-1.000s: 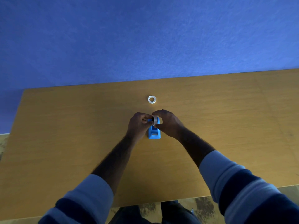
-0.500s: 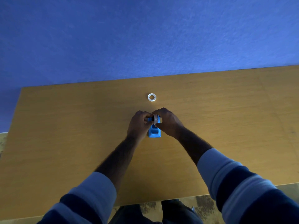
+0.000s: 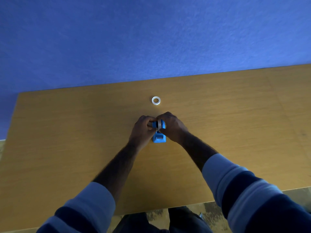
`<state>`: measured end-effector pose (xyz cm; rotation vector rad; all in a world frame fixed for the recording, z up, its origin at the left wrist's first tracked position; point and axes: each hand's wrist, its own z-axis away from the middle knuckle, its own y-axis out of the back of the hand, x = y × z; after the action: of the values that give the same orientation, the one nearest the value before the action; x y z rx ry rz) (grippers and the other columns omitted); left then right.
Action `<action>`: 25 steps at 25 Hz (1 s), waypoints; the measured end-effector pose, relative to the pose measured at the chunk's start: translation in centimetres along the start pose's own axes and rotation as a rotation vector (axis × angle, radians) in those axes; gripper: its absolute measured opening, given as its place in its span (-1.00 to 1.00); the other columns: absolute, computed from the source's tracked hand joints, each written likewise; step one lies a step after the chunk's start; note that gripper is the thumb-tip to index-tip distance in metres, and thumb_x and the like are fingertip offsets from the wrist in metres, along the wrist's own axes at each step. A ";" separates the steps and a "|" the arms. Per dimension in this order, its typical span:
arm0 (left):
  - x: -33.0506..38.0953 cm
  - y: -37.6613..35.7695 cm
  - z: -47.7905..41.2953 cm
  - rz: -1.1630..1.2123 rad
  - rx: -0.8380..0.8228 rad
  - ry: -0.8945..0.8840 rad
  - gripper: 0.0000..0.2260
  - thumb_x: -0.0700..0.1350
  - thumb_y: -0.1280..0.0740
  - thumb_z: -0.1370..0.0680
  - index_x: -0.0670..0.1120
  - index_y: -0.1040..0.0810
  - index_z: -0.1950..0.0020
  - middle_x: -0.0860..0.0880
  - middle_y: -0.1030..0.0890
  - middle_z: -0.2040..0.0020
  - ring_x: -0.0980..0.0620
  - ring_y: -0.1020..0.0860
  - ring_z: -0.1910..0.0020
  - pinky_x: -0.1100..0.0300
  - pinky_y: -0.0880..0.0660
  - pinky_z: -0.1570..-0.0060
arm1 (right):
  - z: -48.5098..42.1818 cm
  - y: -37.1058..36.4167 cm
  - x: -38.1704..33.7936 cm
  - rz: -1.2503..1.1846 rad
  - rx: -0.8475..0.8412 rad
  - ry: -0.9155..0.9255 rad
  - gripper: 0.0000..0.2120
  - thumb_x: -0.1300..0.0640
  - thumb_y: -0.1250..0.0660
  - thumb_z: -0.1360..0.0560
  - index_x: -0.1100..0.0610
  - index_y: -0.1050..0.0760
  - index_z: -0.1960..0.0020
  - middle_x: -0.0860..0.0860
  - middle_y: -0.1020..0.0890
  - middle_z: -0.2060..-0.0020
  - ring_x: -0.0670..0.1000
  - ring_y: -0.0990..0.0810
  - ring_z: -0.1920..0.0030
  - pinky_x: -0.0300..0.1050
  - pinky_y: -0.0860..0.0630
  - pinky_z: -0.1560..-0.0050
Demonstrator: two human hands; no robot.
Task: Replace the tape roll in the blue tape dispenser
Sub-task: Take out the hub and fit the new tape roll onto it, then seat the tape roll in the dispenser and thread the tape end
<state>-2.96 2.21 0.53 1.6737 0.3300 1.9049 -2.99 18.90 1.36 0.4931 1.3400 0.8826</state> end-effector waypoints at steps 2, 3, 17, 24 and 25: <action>-0.3 0.2 0.4 0.042 -0.019 0.005 -0.67 -0.25 -0.48 -0.49 -0.06 -0.59 -0.23 0.03 -0.58 -0.15 0.16 -0.64 0.01 0.32 -0.61 0.09 | 0.0 -0.1 0.1 0.004 -0.006 -0.005 -0.59 0.28 -0.55 -0.39 0.06 -0.58 -0.19 0.05 -0.60 -0.14 0.03 -0.59 -0.08 -0.10 -0.60 -0.01; -0.4 0.3 0.7 0.060 -0.026 0.012 -0.65 -0.25 -0.48 -0.49 -0.06 -0.58 -0.25 0.03 -0.59 -0.17 0.18 -0.64 0.01 0.31 -0.61 0.10 | 0.1 -0.2 0.2 0.003 -0.009 -0.006 -0.59 0.27 -0.54 -0.39 0.06 -0.58 -0.20 0.05 -0.59 -0.16 0.03 -0.59 -0.09 -0.10 -0.60 -0.02; -1.2 -0.1 1.1 0.128 -0.047 0.007 -0.53 -0.12 -0.54 -0.47 0.01 -0.53 -0.36 0.07 -0.62 -0.23 0.14 -0.61 -0.19 0.10 -0.61 -0.16 | 0.2 -0.3 0.6 -0.153 0.040 -0.139 -0.58 0.15 -0.48 -0.46 0.05 -0.52 -0.30 0.03 -0.58 -0.20 -0.03 -0.59 -0.08 -0.15 -0.59 0.02; -0.6 -0.8 0.5 0.057 -0.026 -0.047 -0.57 -0.15 -0.53 -0.47 0.03 -0.56 -0.31 0.13 -0.56 -0.18 0.18 -0.58 -0.15 0.22 -0.58 -0.13 | -0.8 -0.5 0.3 -0.219 0.112 -0.213 -0.88 0.15 -0.42 -0.49 0.10 -0.60 -0.02 0.00 -0.64 0.01 -0.01 -0.63 0.03 0.00 -0.65 0.05; -0.7 -1.0 0.4 0.046 -0.022 -0.062 -0.59 -0.14 -0.53 -0.46 0.04 -0.57 -0.28 0.15 -0.55 -0.15 0.22 -0.57 -0.12 0.28 -0.55 -0.10 | -0.9 -0.5 0.3 -0.225 0.118 -0.231 -0.91 0.14 -0.41 -0.49 0.10 -0.59 0.00 -0.01 -0.64 0.04 -0.02 -0.63 0.04 0.00 -0.65 0.05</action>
<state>-2.27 2.53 -0.45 1.7354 0.2466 1.8788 -3.76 18.66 0.59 0.5079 1.2117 0.5462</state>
